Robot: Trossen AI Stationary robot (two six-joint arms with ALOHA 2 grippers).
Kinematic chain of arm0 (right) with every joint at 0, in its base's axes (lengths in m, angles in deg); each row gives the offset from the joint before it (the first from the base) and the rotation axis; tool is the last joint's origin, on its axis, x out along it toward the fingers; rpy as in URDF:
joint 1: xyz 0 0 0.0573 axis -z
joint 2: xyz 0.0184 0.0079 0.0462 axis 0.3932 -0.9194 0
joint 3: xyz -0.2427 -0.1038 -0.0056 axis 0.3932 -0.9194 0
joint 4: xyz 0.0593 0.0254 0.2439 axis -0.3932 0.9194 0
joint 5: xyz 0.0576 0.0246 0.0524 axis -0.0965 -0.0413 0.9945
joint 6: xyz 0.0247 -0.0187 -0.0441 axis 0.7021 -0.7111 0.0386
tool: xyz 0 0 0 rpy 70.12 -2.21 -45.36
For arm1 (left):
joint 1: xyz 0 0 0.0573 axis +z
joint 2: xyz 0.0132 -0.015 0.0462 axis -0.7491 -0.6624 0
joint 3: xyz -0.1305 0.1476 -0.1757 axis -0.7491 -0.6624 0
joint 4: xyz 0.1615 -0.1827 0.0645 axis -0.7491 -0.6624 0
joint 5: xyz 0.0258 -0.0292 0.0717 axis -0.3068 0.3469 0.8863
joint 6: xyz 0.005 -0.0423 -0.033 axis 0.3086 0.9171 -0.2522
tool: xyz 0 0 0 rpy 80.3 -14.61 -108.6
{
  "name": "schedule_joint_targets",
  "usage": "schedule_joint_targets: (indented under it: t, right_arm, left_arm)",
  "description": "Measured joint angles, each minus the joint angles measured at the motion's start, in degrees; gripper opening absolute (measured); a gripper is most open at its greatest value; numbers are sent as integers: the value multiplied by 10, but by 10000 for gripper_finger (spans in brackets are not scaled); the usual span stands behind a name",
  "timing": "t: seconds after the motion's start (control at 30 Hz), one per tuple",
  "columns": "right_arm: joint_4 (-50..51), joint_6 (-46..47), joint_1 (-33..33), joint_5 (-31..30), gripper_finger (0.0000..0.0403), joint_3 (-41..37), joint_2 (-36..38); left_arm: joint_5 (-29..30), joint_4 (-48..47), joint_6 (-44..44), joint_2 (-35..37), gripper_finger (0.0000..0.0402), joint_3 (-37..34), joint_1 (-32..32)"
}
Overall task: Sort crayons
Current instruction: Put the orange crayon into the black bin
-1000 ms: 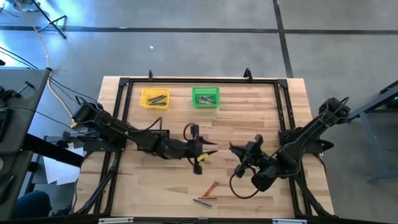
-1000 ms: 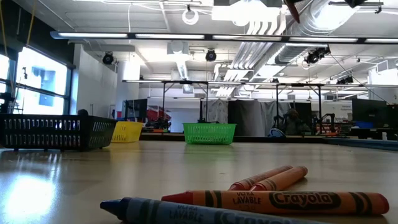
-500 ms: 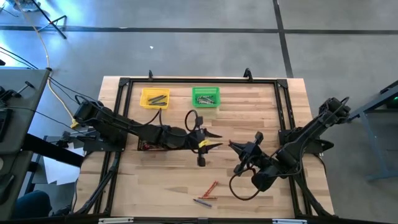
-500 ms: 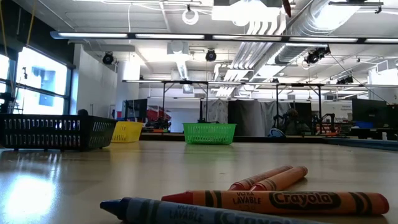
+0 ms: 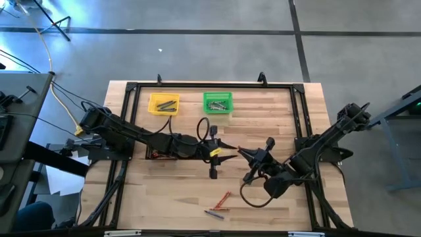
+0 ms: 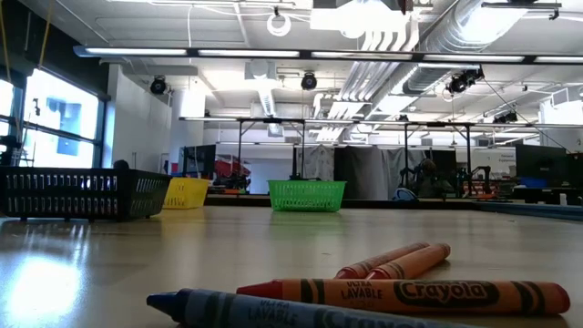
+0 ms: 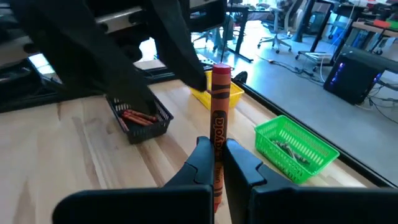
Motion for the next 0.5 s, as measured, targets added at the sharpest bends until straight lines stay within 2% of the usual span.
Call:
schedule_joint_targets:
  t: [0.5]
  right_arm:
    - [-20,-16,-1,1,0,0,0]
  left_arm:
    - [1,15,-15,0,104,0,4]
